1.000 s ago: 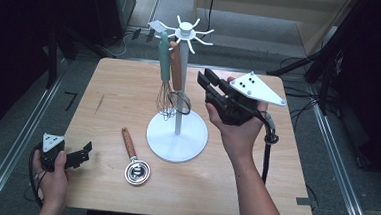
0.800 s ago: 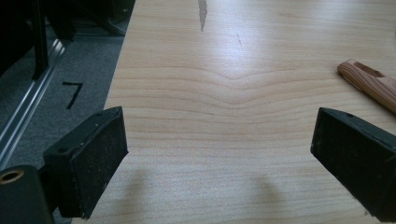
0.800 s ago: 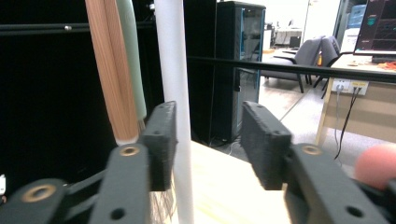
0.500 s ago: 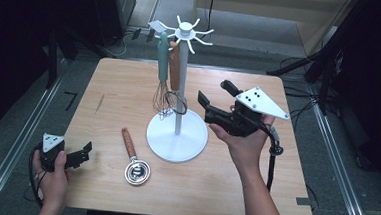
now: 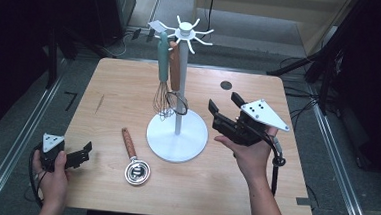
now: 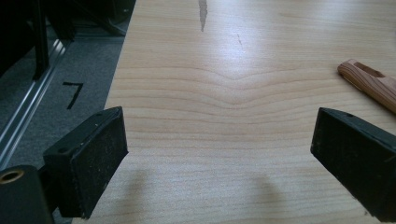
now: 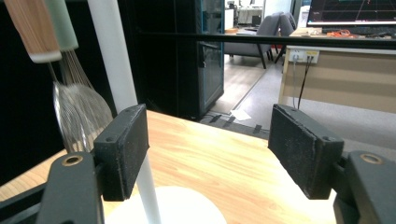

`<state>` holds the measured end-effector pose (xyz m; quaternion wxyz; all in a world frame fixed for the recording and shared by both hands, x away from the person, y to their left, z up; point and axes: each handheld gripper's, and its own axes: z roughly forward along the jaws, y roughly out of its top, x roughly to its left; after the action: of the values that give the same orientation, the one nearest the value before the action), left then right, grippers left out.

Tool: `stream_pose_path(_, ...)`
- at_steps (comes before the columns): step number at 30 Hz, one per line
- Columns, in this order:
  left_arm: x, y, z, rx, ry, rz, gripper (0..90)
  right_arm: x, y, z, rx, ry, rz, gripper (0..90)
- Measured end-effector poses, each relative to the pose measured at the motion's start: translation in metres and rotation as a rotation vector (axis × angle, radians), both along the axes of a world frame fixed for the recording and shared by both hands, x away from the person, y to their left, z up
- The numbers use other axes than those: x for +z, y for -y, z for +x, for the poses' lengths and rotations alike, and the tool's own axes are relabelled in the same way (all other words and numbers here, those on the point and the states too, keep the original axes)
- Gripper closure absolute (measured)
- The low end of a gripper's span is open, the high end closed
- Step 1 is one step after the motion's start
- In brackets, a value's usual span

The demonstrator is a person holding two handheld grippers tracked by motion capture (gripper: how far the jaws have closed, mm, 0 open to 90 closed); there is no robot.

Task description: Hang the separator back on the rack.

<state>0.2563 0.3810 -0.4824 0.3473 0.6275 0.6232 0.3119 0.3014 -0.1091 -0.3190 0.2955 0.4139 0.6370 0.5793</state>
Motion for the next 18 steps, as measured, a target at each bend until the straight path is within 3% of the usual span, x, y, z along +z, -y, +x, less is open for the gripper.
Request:
stream_pose_path(9, 0.0, 0.0, 0.0, 0.0, -0.001, 0.001, 3.8, -0.018, 0.006, -0.002, -0.056, -0.004, -0.037, 28.7)
stream_pose_path(16, 0.0, 0.0, 0.0, -0.002, -0.002, -0.001, 3.8, -0.033, 0.014, -0.004, -0.071, -0.004, -0.023, 33.7)
stream_pose_path(18, 0.0, 0.0, 0.0, -0.002, 0.001, 0.0, 3.8, -0.037, 0.017, -0.004, -0.071, -0.022, -0.016, 35.4)
